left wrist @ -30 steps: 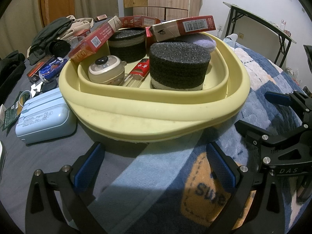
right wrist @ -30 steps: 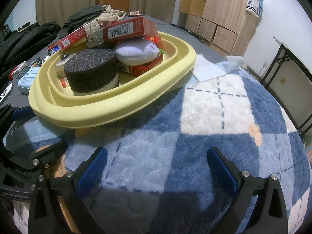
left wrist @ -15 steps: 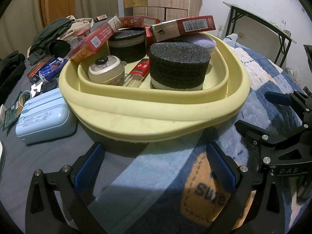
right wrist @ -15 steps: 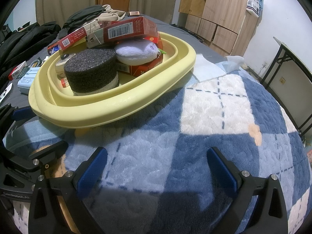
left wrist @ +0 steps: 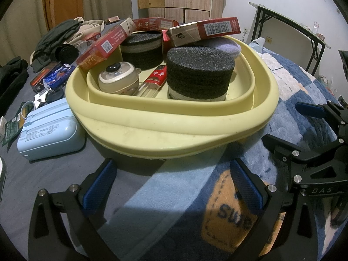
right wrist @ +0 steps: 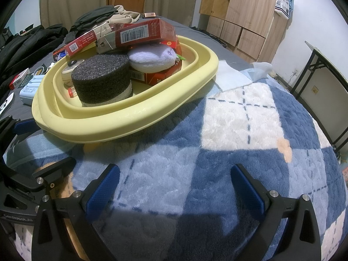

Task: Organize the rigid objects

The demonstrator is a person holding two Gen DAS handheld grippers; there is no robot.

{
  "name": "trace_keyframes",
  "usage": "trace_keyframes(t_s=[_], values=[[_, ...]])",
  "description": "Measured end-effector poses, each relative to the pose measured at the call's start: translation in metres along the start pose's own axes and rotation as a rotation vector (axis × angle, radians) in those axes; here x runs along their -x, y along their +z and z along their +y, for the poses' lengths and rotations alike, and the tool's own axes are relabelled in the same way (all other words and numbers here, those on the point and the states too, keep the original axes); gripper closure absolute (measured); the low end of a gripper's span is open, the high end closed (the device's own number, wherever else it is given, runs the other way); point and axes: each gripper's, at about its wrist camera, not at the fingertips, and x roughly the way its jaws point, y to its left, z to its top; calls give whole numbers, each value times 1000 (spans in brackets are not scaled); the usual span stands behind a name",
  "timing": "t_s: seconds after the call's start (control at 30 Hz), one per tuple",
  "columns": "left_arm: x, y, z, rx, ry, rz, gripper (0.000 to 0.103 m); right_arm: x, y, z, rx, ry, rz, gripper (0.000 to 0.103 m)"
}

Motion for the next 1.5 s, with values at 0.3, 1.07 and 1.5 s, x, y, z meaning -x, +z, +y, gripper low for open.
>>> trace_keyframes(t_s=[0.3,1.07,1.5], values=[[0,0,0,0,0,0,0,0,0,0,0,0,0,0],[-2,1,0,1,-2,11,0,0,0,0,0,0,0,0],[-2,1,0,-2,3,11,0,0,0,0,0,0,0,0]])
